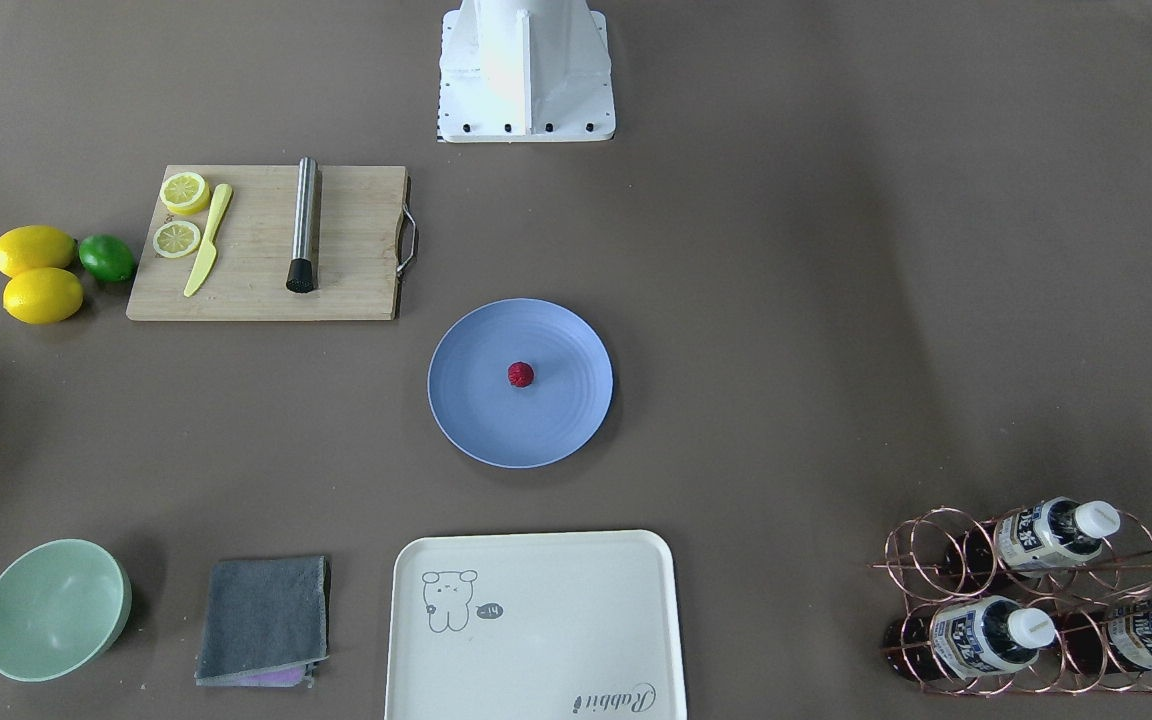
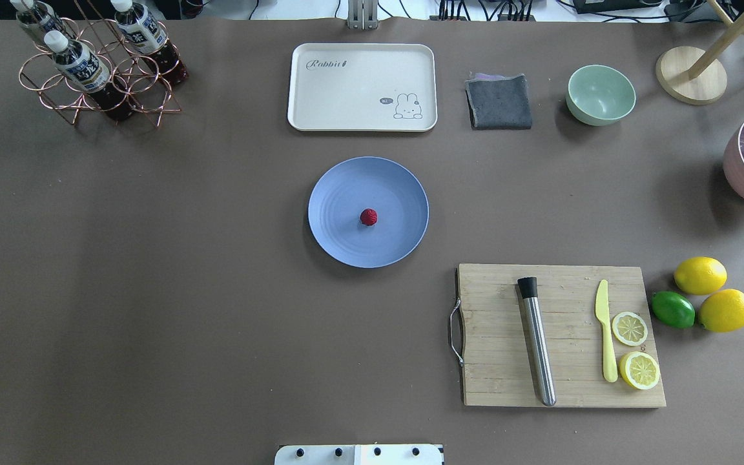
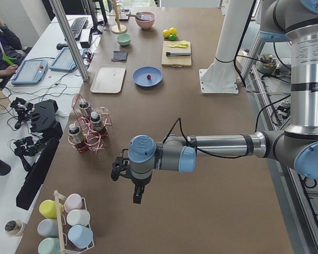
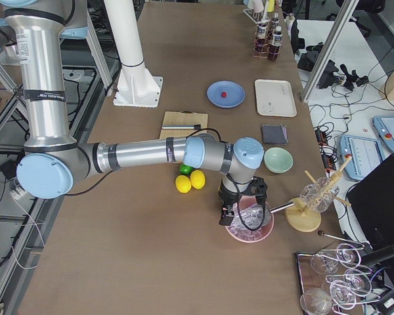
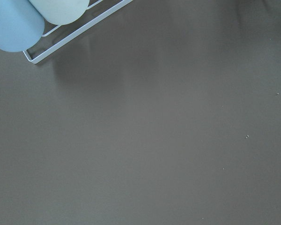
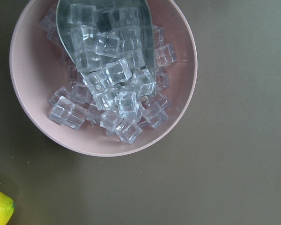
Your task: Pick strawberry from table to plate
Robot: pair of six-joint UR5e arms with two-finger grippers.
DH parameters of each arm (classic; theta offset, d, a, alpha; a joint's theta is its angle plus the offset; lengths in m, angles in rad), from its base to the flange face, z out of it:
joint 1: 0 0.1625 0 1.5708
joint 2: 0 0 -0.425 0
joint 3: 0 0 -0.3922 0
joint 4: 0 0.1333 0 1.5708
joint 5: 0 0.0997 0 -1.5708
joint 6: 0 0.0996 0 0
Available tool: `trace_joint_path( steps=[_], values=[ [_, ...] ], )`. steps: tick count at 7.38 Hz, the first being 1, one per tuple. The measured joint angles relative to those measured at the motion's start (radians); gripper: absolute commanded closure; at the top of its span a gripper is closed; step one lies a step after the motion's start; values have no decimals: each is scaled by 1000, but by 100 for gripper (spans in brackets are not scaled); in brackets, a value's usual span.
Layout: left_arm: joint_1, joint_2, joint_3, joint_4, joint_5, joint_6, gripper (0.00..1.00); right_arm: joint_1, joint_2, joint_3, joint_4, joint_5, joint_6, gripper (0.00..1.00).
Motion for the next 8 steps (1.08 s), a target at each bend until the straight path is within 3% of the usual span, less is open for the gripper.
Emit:
trace_joint_path(
  steps=[8],
  values=[
    [0,1,3,1,-1,0,2,0,-8,11,0,4,0,0]
  ],
)
